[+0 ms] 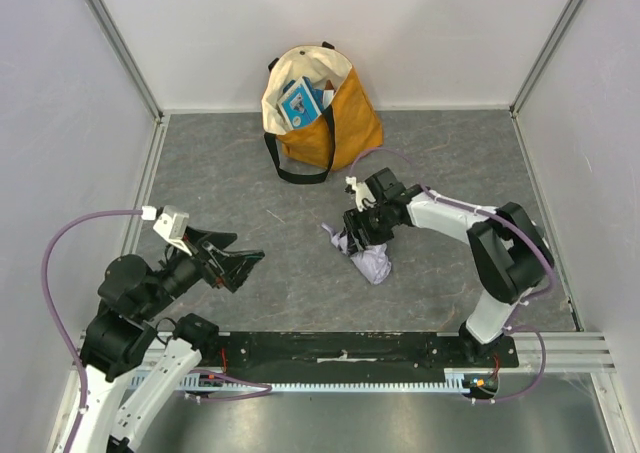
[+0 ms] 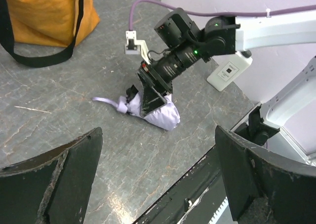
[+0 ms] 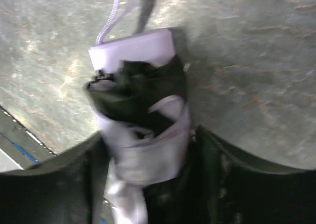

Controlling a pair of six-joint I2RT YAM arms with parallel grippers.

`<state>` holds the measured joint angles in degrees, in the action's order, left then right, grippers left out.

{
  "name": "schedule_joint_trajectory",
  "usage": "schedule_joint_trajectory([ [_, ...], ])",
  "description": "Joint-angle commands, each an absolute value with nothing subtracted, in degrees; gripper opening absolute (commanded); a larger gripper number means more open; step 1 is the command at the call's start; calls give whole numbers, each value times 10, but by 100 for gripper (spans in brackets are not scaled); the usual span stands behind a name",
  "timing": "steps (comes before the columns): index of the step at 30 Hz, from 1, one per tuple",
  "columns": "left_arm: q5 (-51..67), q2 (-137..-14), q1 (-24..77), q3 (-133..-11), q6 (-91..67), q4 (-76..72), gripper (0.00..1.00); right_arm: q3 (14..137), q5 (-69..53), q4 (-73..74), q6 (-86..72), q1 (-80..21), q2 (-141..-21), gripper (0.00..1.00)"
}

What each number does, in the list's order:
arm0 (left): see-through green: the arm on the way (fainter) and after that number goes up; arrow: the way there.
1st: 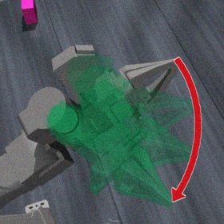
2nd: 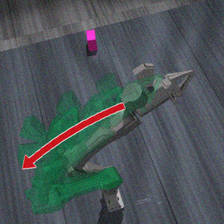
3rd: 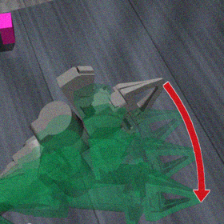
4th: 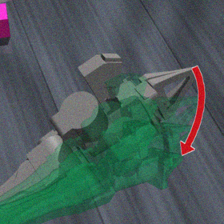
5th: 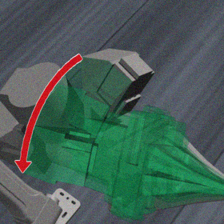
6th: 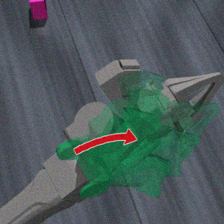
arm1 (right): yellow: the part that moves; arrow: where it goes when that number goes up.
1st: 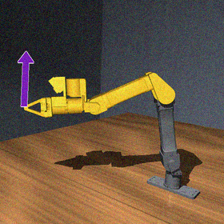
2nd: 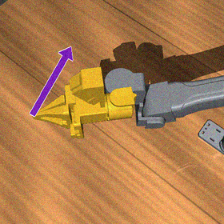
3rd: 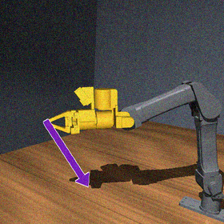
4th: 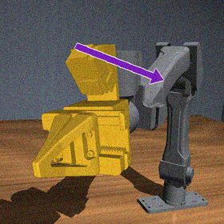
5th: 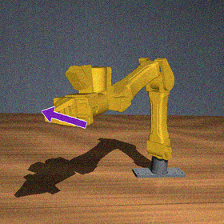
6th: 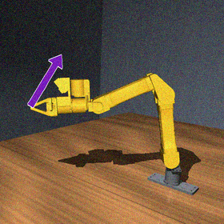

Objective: Put away the umbrella

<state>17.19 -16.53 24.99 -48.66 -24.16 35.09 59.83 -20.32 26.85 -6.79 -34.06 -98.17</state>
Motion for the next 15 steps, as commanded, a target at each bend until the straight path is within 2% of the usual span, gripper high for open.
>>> schedule_joint_trajectory([
  [1,210,-179,251,-469,-270,312,99,622,-214,262,-115,-303,-1012,96],
  [5,215,-181,250,-462,-276,306,99,699,-26,367,-138,-371,-982,98],
  [10,212,-179,250,-472,-273,305,98,789,275,526,-209,-510,-971,98],
  [14,172,-170,250,-502,-258,333,98,820,371,616,-348,-589,-996,98],
  [15,153,-164,250,-511,-254,344,98,828,403,635,-394,-620,-1005,95],
])
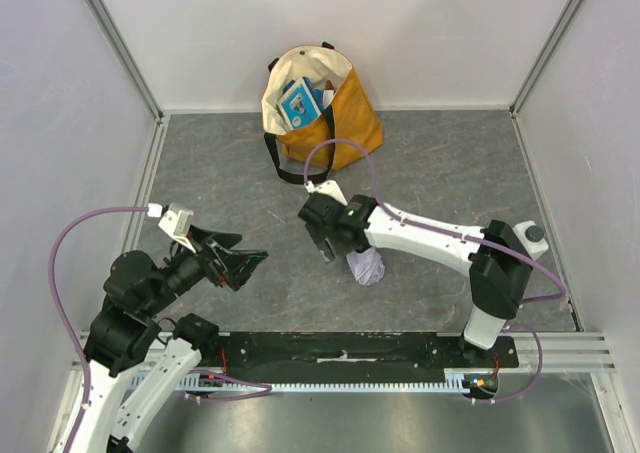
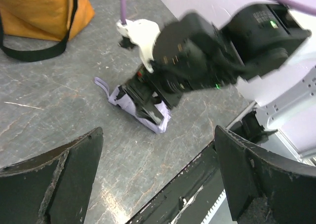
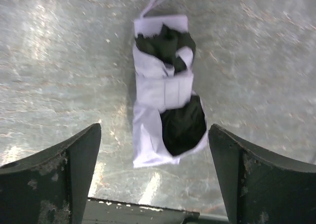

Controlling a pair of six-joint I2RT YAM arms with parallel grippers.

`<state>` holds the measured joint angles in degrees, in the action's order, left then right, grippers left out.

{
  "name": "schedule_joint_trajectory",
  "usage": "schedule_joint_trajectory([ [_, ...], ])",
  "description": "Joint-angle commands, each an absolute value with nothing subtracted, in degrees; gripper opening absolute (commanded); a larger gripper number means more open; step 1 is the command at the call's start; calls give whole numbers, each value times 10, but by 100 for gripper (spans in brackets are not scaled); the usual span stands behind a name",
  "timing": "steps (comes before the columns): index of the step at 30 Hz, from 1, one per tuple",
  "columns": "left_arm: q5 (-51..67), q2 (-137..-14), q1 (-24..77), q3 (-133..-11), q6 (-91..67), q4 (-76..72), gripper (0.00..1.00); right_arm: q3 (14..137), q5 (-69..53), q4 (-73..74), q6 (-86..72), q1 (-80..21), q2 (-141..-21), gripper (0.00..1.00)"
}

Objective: Put away the umbrella

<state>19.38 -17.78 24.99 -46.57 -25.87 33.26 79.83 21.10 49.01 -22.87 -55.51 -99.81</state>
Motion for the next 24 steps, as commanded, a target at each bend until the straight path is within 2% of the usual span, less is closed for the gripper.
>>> schedule_joint_trajectory([
  [1,136,-156,251,-519,-251,355,97,836,418,645,-416,-642,-1015,90],
  [5,88,-123,250,-542,-244,378,96,878,462,677,-452,-705,-1076,80],
  [8,85,-115,250,-548,-243,395,96,922,482,694,-453,-722,-1125,65],
  [9,86,-115,250,-550,-245,400,96,925,484,691,-453,-722,-1136,63],
  [24,85,-108,252,-547,-252,409,96,817,559,640,-462,-700,-1218,66],
])
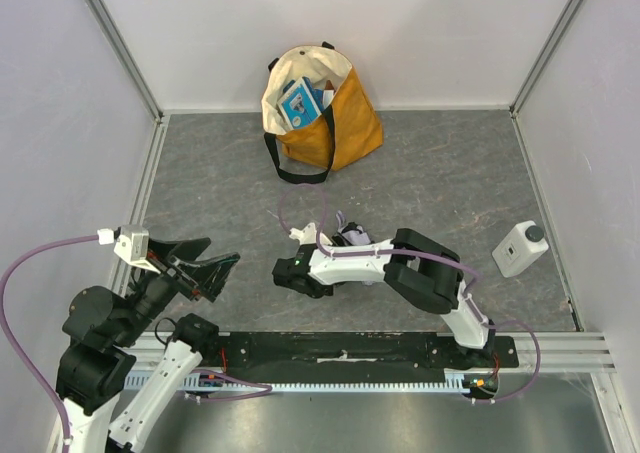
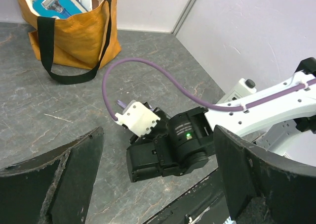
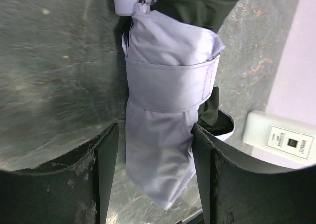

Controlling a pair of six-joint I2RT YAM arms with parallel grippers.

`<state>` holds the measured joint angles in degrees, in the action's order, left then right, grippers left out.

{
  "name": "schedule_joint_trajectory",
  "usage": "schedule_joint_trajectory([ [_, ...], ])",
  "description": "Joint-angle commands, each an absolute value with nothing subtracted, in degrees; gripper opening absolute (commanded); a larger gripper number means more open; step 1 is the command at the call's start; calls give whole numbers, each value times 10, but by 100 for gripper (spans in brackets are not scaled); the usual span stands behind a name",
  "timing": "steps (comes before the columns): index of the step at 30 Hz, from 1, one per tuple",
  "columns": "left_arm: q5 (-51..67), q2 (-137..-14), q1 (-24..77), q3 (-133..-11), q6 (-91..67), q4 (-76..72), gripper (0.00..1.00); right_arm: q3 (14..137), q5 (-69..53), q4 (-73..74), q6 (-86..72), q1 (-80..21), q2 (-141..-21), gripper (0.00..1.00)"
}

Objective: Put away the umbrella

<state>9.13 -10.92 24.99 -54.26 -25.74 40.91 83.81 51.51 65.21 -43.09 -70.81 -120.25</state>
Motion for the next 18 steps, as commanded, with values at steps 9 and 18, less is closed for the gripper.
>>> schedule_joint_trajectory([
  [9,83,-120,252,-541,-247,397,95,749,579,541,-411,-668,-1148,29],
  [18,88,-138,253,-533,-245,378,95,573,155,217,-230,-472,-854,21],
])
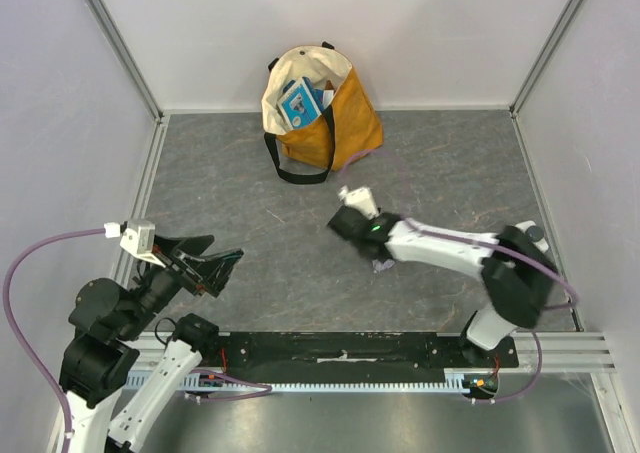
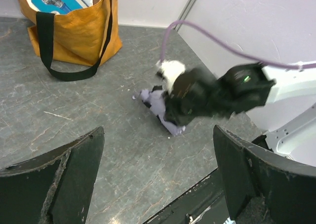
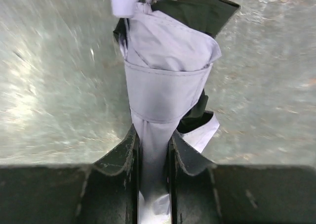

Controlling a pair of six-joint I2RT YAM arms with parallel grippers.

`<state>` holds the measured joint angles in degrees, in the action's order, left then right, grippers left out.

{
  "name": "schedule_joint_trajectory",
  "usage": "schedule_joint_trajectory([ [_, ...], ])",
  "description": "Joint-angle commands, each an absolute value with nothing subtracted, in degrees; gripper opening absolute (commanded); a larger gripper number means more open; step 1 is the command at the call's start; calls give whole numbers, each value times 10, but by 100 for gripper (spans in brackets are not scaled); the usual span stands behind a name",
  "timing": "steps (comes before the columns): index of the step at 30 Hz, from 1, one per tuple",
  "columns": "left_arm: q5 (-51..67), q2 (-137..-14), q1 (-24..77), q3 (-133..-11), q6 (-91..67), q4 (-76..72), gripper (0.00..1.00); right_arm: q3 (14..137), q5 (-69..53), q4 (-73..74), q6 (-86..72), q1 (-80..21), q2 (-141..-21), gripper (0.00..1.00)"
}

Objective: Put away the umbrella

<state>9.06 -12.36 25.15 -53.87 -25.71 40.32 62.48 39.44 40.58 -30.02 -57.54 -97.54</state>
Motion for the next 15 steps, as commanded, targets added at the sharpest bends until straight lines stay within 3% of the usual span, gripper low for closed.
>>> schedule_joint_trajectory([
  [1,90,-139,253,-531,-245,375,95,558,62,186,-226,-427,-829,22],
  [3,92,-142,253,-526,-248,367,95,546,-95,152,-221,-341,-819,22],
  [9,109,-147,253,-507,-263,345,95,540,-403,38,-239,-148,-934,24],
  [12,113,-150,253,-503,-266,340,95,573,-446,10,-250,-108,-998,25],
  [15,117,-152,253,-501,-267,336,95,625,-400,63,-236,-81,-1049,28],
])
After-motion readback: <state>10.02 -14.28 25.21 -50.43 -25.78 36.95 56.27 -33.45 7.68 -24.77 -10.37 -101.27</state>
